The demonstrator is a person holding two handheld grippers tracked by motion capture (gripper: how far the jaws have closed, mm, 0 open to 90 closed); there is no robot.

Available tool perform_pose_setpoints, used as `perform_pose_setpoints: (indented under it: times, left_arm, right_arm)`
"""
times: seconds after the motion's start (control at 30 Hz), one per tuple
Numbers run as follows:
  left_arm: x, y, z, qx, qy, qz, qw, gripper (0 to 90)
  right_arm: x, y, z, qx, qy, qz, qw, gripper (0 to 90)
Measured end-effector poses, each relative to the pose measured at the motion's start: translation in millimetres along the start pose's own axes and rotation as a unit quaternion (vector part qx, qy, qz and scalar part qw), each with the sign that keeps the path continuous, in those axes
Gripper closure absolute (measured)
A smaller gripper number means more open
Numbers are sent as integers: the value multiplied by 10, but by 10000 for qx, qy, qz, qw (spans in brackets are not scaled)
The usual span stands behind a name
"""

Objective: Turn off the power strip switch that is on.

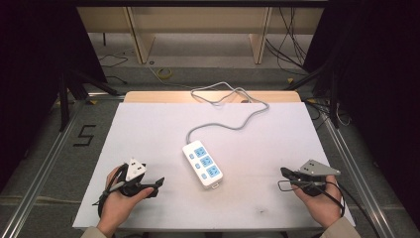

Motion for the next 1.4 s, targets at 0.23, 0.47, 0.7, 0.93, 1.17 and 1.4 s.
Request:
perform_pose_setpoints:
  times: [0.23, 0.47, 0.7, 0.93, 1.17, 1.4]
  left_arm:
    - [1, -3, 8, -27, 19, -34, 10000, 189]
    - [9, -14, -9, 0, 24, -60, 10000, 189]
    - [15, -7, -10, 7, 53, -28, 10000, 189]
    - [29, -21, -18, 8, 40, -20, 10000, 189]
    - [16, -17, -16, 0, 74, -39, 10000, 188]
    - [22, -29, -6, -16, 45, -69, 10000, 184]
  right_arm:
    - [-26, -4, -40, -133, -109, -71, 9998, 900]
    - [-89, -32, -74, -326, -94, -223, 9992, 900]
    - [-161, -81, -165, -398, -130, -382, 9984, 900]
    - [-198, -135, -204, -486, -128, -402, 9979, 900]
    - [-229, -175, -268, -545, -121, -432, 9975, 900]
    - [-225, -191, -282, -625, -88, -410, 9972, 900]
Point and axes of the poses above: each handheld gripper's, and its own axes: y roughly backward along the jaws, z roughly out of its underside, x roughly to its right, the point moved 8 cm from there along -y, roughly forward along the jaws, and after that the axes turned 13 degrees about -z, right-handed, at the moved point
